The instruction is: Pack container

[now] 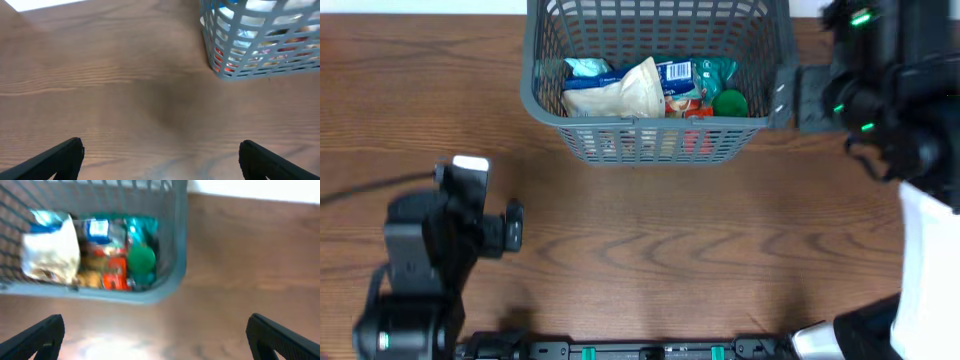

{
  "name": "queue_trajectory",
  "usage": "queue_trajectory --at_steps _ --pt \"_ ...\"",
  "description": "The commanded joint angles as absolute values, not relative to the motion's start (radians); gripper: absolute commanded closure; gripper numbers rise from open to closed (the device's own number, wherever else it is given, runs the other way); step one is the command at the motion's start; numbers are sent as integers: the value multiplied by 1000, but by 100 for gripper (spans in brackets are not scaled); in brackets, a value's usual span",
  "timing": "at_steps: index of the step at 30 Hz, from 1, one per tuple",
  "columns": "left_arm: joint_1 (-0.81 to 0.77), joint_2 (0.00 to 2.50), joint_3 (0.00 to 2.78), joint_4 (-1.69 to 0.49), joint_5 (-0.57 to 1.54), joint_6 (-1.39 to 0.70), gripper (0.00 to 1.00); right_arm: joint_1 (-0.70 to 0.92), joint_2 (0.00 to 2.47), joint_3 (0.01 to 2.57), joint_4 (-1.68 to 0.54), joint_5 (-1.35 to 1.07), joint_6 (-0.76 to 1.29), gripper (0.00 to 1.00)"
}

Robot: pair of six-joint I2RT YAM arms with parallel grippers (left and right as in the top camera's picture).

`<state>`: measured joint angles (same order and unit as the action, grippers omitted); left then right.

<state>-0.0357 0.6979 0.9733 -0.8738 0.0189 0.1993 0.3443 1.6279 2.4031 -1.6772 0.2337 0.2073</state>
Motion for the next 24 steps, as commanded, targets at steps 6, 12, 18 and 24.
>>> queue_trajectory --at_steps 6,12,18,24 --pt "-39 530 862 -858 17 173 2 525 1342 1886 -1480 408 345 1" --pt "-39 528 838 -853 18 164 1 540 1108 1446 -1232 380 272 1" --pt "-39 529 796 -826 18 151 1 540 941 1140 -1037 335 231 1" --pt "-39 539 769 -825 17 152 2 540 836 877 -889 286 240 1"
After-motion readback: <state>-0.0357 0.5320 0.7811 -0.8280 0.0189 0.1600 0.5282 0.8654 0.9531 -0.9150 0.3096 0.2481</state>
